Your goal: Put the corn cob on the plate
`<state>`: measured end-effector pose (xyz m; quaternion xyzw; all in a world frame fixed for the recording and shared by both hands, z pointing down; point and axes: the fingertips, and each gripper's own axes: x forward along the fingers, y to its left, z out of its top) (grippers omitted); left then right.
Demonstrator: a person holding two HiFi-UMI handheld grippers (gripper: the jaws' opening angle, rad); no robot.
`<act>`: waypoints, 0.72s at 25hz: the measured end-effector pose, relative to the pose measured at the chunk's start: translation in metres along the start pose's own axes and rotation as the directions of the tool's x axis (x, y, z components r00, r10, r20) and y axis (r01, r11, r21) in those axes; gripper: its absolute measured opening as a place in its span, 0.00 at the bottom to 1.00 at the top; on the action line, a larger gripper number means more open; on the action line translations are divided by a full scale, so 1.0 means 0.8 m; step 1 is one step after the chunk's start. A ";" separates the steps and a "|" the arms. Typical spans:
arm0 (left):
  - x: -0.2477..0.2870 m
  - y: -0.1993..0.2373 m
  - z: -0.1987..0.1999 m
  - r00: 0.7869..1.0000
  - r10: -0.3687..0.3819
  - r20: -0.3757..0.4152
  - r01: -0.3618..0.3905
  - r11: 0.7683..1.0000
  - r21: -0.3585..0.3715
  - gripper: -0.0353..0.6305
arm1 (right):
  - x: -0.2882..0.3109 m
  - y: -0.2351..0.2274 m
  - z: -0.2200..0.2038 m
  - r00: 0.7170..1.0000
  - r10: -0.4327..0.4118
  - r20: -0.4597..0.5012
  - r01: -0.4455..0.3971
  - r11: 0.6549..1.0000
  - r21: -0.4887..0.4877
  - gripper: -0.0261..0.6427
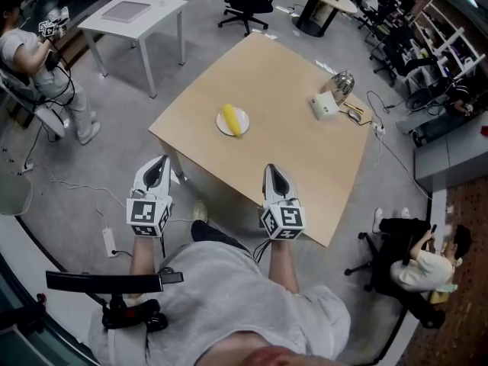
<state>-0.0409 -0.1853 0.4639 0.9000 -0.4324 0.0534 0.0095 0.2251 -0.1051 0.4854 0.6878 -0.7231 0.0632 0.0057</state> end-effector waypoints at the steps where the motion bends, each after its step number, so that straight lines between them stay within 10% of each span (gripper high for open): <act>1: 0.000 0.000 -0.001 1.000 0.000 0.000 0.000 1.000 0.001 0.08 | 0.000 0.000 -0.001 1.000 0.001 0.001 -0.001 1.000 0.004 0.05; 18: 0.004 -0.004 0.001 1.000 -0.005 -0.001 0.005 1.000 0.003 0.08 | 0.001 -0.003 0.001 1.000 0.009 0.000 -0.009 1.000 0.026 0.05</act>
